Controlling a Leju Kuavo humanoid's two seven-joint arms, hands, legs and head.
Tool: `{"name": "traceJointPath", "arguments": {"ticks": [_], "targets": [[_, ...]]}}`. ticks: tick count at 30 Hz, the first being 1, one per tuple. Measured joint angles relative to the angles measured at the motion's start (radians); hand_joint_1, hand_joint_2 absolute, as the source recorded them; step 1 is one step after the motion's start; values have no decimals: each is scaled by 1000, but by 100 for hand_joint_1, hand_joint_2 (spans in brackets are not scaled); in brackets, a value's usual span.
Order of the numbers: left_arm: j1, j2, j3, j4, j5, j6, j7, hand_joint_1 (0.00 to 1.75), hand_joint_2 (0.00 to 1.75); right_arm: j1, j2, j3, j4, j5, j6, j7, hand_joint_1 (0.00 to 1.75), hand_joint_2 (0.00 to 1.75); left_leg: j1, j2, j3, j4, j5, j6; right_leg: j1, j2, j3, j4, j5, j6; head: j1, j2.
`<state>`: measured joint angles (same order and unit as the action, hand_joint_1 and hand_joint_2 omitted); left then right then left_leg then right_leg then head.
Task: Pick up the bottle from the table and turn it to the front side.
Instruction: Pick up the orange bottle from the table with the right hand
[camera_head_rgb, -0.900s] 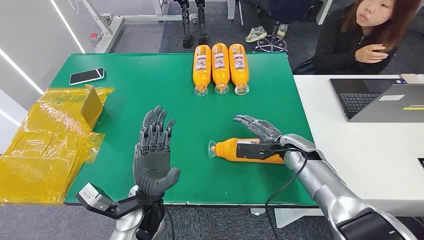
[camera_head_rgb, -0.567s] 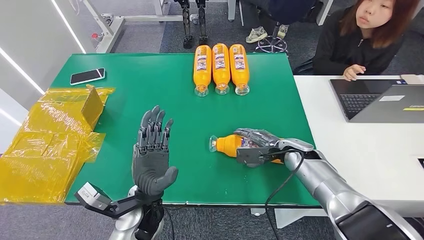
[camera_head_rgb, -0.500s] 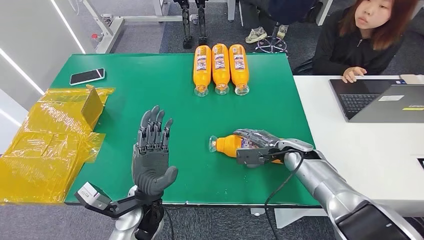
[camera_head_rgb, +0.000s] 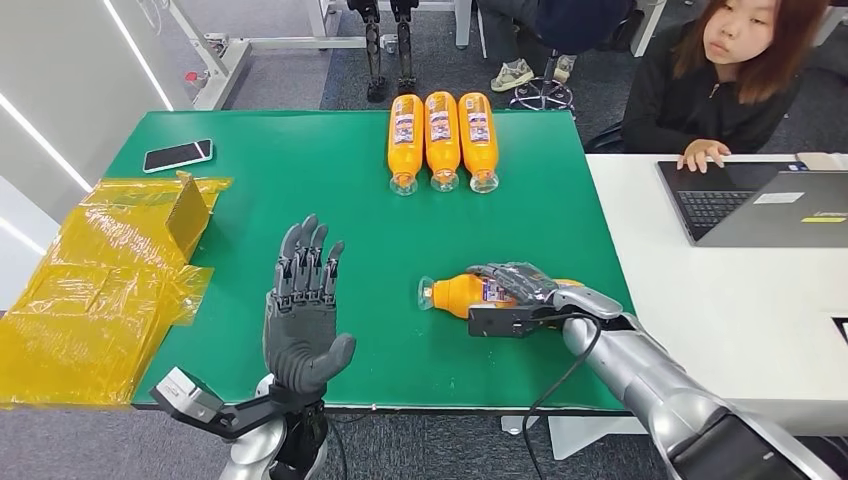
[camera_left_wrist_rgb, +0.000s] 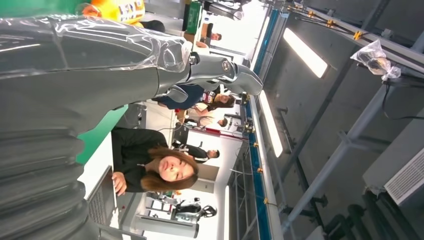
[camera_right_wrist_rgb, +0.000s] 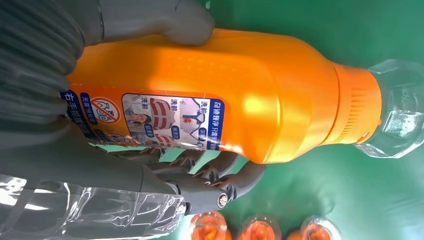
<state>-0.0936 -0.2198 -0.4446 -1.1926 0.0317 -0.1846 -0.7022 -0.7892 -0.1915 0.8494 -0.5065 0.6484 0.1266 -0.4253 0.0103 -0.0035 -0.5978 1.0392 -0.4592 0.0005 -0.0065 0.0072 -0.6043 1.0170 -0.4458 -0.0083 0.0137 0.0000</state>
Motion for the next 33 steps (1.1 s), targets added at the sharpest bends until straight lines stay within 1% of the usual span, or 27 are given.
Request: {"name": "traceJointPath", "arguments": {"ticks": [3,6,8,11,16,19,23,27,33], "targets": [[8,0,1,-3,-8,3,0,0,175,6,0,1,-30,6,-66,17,175,175,0,0,-1,0,0,0,0,0,-1,0,0,0,0,0],[20,1,6,-14,-18,8,0,0,175,23,-1,2,-98,67,-205,73,175,175,0,0,-3,0,1,0,0,0,-3,0,0,0,0,0],[26,1,10,-20,-24,13,0,0,175,37,-4,-1,-174,123,-300,116,175,175,0,0,-4,0,1,0,0,1,-5,0,0,0,0,0],[33,1,17,-28,-30,17,0,0,175,85,-8,-26,-340,195,-366,160,175,175,0,0,-5,0,0,0,0,1,-6,0,0,0,0,0],[41,1,24,-30,-32,17,0,0,175,231,-27,-101,-661,244,-428,163,175,175,0,-1,-9,0,-1,-1,0,-1,-10,0,-2,0,0,0],[42,1,25,-30,-38,14,0,0,175,321,-36,-143,-806,276,-459,161,175,175,0,-2,-10,-1,-1,0,0,-1,-10,0,-3,1,0,0],[42,-3,25,-30,-49,9,0,0,175,408,-35,-182,-921,329,-468,161,175,175,0,-1,-11,0,-2,0,0,-1,-10,0,-3,1,0,0],[37,-12,25,-30,-56,6,0,0,175,471,-12,-202,-1010,380,-454,175,175,175,0,-1,-11,0,-2,0,0,-1,-10,0,-3,1,0,0],[10,-27,25,-8,-54,-16,0,0,175,540,35,-245,-1106,443,-405,213,175,175,0,-1,-11,0,-2,0,0,-1,-11,0,-3,1,0,0]]}}
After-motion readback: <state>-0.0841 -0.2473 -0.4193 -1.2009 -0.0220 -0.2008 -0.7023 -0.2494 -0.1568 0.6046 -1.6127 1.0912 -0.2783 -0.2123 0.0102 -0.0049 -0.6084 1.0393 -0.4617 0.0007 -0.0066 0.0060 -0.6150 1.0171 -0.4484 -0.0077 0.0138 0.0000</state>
